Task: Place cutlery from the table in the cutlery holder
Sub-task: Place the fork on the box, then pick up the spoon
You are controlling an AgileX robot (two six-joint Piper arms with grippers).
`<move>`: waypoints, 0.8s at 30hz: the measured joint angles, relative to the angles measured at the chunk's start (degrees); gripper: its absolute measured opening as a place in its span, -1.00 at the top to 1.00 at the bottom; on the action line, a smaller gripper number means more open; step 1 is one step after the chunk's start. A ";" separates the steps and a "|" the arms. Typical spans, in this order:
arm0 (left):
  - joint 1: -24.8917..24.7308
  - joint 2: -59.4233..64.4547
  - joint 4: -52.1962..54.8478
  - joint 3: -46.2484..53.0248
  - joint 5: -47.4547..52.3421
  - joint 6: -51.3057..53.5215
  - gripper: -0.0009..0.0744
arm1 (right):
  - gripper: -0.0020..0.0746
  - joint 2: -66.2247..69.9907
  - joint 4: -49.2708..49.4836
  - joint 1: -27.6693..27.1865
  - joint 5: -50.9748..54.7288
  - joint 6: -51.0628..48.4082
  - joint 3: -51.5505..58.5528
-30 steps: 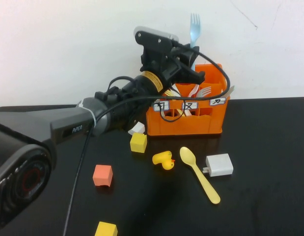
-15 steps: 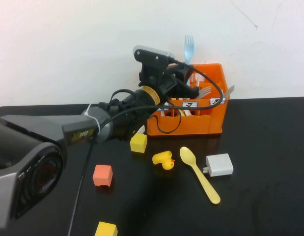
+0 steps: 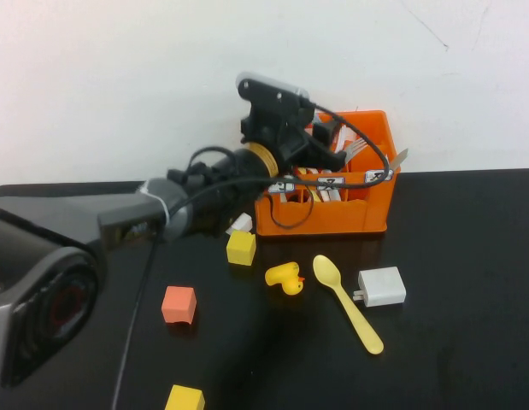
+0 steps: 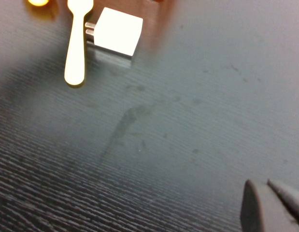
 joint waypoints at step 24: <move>0.00 -35.46 -8.06 0.00 67.25 4.74 0.98 | 0.95 0.00 3.23 0.00 -0.42 -0.10 0.00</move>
